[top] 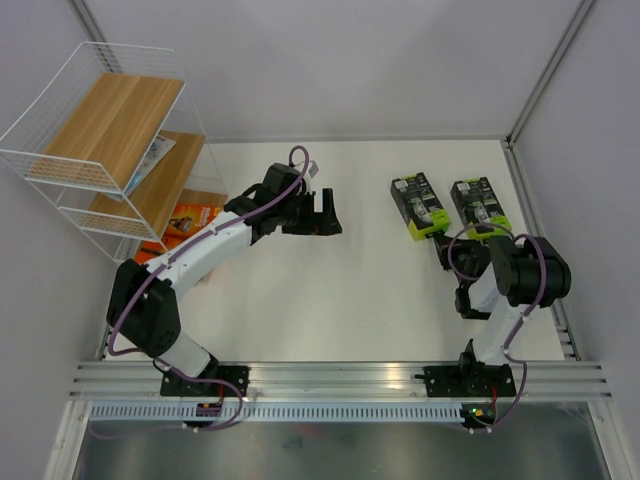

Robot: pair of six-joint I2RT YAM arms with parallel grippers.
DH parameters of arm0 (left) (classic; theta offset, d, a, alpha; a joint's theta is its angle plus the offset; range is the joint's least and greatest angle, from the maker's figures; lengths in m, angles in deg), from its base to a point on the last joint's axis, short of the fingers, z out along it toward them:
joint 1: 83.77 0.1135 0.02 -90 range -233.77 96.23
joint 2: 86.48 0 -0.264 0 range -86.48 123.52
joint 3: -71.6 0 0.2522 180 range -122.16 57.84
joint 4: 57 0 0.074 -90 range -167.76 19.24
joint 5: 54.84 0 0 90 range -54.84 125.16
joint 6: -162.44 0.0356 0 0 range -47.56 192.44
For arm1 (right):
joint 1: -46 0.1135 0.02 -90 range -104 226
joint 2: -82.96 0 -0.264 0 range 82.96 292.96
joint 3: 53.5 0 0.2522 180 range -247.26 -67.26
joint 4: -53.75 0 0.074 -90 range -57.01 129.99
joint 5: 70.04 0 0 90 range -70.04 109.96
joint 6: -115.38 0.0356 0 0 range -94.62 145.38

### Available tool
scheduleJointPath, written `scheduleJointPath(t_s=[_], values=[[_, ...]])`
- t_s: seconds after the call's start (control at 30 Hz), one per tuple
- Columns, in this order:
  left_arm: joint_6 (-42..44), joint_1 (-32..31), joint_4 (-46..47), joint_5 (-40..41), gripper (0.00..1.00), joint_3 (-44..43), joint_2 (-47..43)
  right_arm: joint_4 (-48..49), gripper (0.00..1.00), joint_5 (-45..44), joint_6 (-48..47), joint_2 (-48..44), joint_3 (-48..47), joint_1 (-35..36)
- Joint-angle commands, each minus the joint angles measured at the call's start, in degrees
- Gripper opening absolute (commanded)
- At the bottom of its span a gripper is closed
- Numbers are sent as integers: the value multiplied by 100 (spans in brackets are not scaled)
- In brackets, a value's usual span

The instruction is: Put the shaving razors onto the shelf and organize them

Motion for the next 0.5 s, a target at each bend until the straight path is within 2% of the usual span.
scheduleJointPath(t_s=[0.0,0.17,0.27,0.3,0.37,0.4,0.43,0.47], values=[[174,-21,-45,-21,100,-129,-244,2190,1,35,-174,-709,-96,19],[165,-21,-45,-12,100,-94,-332,1039,1,228,-385,-1771,-315,27],[165,-21,-54,5,100,-50,-419,-364,1,316,-771,-2544,-647,36],[165,-21,-62,6,100,-32,-454,-1500,1,351,-1033,-2739,-797,36],[156,-21,-54,6,100,-15,-516,-2614,1,413,-1421,-3317,-1331,45],[147,-21,-62,23,100,3,-542,-3715,1,404,-1858,-3504,-1544,62],[147,-21,-62,23,100,3,-578,-4283,1,369,-2071,-3784,-1790,115],[147,-21,-71,23,100,12,-604,-5411,1,360,-2264,-3874,-2314,124]])
